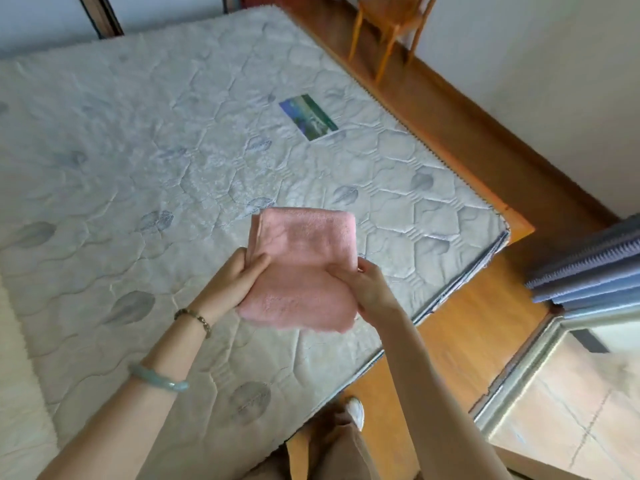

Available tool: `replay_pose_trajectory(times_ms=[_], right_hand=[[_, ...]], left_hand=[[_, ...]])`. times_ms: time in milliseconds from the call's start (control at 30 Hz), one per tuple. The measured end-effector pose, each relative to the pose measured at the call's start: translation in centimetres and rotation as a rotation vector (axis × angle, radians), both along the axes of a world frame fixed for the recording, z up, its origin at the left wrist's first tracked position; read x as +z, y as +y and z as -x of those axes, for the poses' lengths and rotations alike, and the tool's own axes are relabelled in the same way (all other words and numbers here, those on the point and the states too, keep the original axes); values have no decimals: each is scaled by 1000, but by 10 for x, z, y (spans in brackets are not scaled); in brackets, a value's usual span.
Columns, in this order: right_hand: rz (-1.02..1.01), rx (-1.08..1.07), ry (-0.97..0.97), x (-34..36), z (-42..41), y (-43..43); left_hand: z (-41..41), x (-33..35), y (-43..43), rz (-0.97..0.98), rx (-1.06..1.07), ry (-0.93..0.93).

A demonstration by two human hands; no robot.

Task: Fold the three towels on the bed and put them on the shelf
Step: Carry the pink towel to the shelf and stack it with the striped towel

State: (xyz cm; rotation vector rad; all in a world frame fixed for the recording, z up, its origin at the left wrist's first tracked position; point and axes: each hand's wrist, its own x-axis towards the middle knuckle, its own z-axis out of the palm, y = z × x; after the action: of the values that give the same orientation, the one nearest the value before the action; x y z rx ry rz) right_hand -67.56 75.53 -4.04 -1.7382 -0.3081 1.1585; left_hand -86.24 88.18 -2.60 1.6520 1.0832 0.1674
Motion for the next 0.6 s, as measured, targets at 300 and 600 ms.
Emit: replay_pose_trajectory(times_ms=[300, 600], right_hand=[[-99, -290, 15, 51, -148, -152], [-134, -454, -93, 93, -287, -298]], left_hand=[[-193, 43, -91, 207, -217, -124], [-372, 74, -216, 305, -362, -199]])
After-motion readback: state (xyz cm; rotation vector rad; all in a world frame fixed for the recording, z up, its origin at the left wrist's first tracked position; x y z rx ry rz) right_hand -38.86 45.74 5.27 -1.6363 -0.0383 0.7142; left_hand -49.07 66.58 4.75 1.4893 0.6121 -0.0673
